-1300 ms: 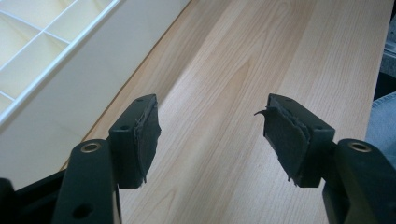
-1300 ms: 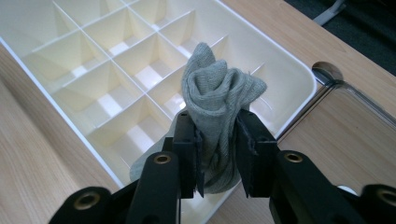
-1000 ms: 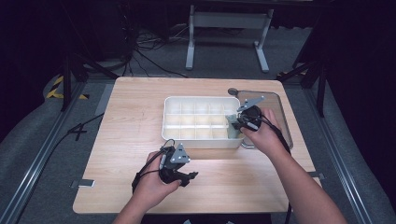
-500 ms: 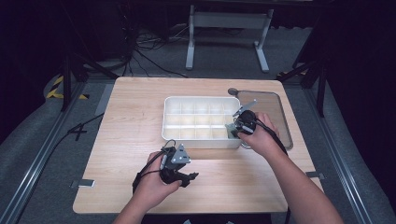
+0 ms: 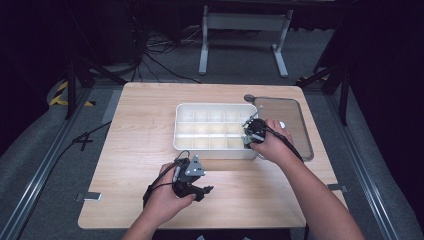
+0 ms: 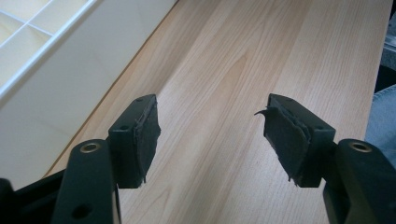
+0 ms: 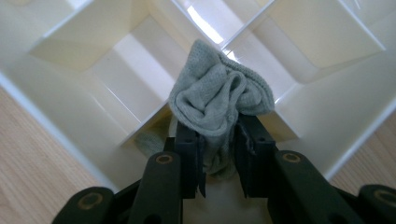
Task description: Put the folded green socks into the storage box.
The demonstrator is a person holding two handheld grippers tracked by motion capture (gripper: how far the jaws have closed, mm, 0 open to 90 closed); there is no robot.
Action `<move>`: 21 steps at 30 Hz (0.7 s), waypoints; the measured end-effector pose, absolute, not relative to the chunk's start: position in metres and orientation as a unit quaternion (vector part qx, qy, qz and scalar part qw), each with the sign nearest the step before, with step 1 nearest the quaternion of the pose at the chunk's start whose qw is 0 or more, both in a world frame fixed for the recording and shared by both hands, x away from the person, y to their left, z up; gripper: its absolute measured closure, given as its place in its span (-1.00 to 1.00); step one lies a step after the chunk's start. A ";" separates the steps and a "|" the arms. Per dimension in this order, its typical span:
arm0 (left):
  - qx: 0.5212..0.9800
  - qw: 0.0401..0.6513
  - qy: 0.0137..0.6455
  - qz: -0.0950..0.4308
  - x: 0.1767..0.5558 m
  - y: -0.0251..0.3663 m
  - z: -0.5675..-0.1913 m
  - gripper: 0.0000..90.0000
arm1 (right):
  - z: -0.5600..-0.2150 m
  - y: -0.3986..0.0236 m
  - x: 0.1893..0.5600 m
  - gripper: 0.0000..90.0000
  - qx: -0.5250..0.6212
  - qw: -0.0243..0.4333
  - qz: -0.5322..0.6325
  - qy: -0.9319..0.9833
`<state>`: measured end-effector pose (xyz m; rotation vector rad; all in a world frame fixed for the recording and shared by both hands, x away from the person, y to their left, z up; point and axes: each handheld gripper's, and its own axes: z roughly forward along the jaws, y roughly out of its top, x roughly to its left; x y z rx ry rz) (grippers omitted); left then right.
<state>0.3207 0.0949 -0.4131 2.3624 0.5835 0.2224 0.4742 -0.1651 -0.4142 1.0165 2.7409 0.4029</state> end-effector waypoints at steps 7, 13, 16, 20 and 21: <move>0.910 0.341 0.222 0.086 0.320 0.095 -0.413 -0.20 | -0.420 -0.162 0.483 0.62 0.357 0.071 0.119 0.924; 0.909 0.342 0.223 0.085 0.321 0.096 -0.413 -0.20 | -0.420 -0.159 0.488 0.60 0.360 0.059 0.103 0.925; 0.907 0.346 0.226 0.085 0.321 0.097 -0.412 -0.20 | -0.420 -0.159 0.486 0.57 0.353 0.063 0.105 0.928; 0.905 0.348 0.229 0.085 0.321 0.099 -0.412 -0.20 | -0.417 -0.164 0.483 0.50 0.341 0.065 0.124 0.930; 0.905 0.346 0.232 0.085 0.320 0.100 -0.412 -0.20 | -0.415 -0.163 0.482 0.48 0.339 0.065 0.125 0.930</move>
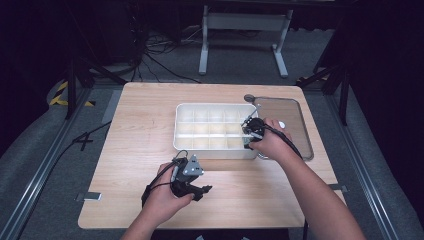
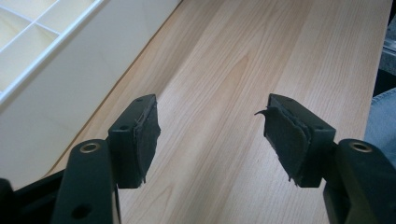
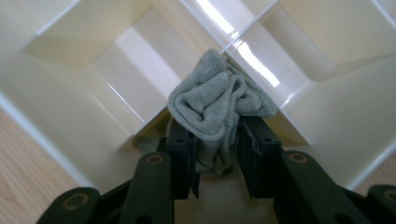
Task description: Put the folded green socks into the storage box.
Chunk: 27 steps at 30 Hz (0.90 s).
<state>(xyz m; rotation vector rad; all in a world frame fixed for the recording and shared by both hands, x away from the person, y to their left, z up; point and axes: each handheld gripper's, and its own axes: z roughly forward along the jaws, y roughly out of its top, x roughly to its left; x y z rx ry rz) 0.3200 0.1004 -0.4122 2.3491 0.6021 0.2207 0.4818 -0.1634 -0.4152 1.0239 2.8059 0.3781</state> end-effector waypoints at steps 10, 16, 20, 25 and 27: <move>0.899 0.349 0.249 0.089 0.315 0.111 -0.412 -0.20 | -0.383 -0.175 0.470 0.23 0.344 0.071 0.174 0.920; 0.898 0.349 0.251 0.091 0.315 0.115 -0.409 -0.20 | -0.361 -0.187 0.453 0.22 0.340 0.094 0.248 0.902; 0.896 0.349 0.260 0.089 0.314 0.119 -0.408 -0.20 | -0.352 -0.198 0.439 0.22 0.334 0.104 0.304 0.886; 0.895 0.348 0.264 0.087 0.314 0.123 -0.404 -0.20 | -0.346 -0.209 0.419 0.22 0.330 0.103 0.349 0.871; 0.896 0.346 0.264 0.086 0.314 0.124 -0.403 -0.20 | -0.346 -0.213 0.412 0.20 0.328 0.103 0.358 0.868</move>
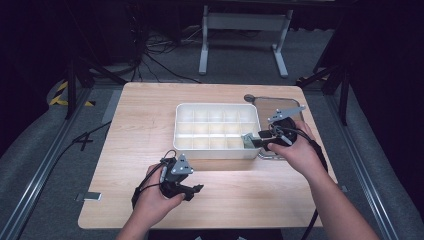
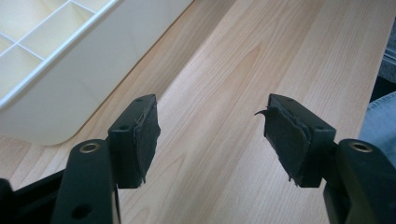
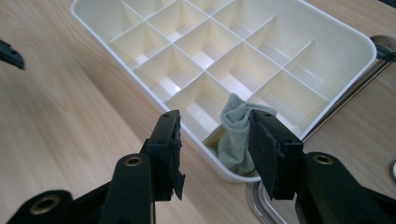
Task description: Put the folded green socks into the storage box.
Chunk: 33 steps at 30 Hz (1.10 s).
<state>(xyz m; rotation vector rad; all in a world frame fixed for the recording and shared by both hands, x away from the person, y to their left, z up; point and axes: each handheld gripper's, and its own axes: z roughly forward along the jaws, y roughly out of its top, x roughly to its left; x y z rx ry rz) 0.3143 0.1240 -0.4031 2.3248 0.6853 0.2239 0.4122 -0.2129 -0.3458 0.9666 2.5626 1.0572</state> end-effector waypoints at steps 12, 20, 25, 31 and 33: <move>0.894 0.346 0.274 0.082 0.316 0.134 -0.394 -0.20 | -0.352 -0.223 0.365 0.10 0.290 0.091 0.414 0.858; 0.897 0.341 0.268 0.079 0.315 0.134 -0.393 -0.21 | -0.368 -0.222 0.344 0.06 0.274 0.080 0.412 0.866; 0.900 0.336 0.268 0.074 0.316 0.133 -0.394 -0.22 | -0.375 -0.220 0.337 0.01 0.271 0.070 0.411 0.868; 0.906 0.326 0.262 0.068 0.316 0.131 -0.396 -0.25 | -0.389 -0.216 0.334 -0.03 0.275 0.053 0.408 0.869; 0.907 0.325 0.260 0.067 0.316 0.131 -0.396 -0.25 | -0.396 -0.215 0.333 -0.03 0.278 0.050 0.405 0.870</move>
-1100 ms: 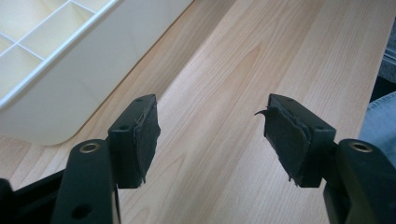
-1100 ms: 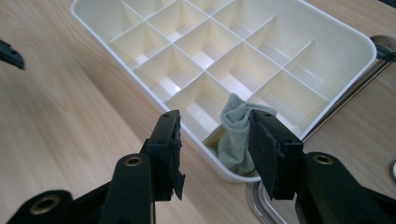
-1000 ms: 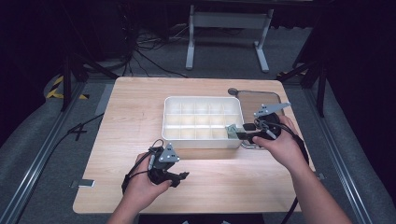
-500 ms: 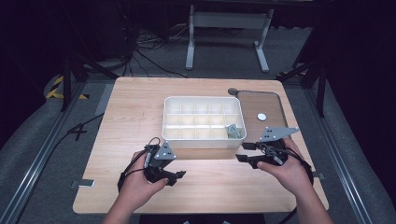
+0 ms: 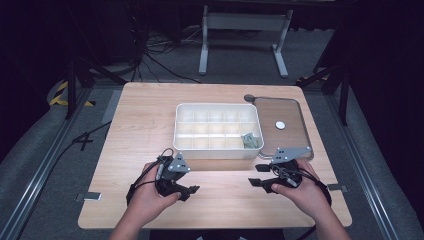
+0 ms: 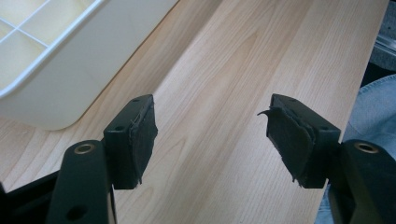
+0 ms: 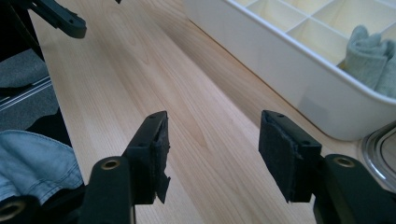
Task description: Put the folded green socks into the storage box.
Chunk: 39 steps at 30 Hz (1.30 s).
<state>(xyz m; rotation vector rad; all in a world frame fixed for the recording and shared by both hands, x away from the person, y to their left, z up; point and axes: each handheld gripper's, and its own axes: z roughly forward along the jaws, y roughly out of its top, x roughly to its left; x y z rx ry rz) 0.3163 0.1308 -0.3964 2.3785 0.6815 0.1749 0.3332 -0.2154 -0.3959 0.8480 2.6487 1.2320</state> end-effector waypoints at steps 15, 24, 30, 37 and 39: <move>0.921 0.300 0.242 0.057 0.320 0.128 -0.411 -0.36 | -0.437 -0.210 0.327 -0.03 0.269 0.062 0.398 0.875; 0.929 0.284 0.234 0.042 0.322 0.125 -0.420 -0.37 | -0.460 -0.197 0.317 -0.03 0.255 0.063 0.381 0.887; 0.932 0.274 0.233 0.036 0.324 0.124 -0.424 -0.40 | -0.470 -0.188 0.308 -0.05 0.238 0.079 0.379 0.891; 0.936 0.260 0.235 0.028 0.325 0.124 -0.433 -0.43 | -0.475 -0.185 0.306 -0.09 0.230 0.101 0.377 0.891; 0.938 0.255 0.234 0.025 0.326 0.123 -0.435 -0.46 | -0.475 -0.186 0.306 -0.09 0.231 0.100 0.380 0.890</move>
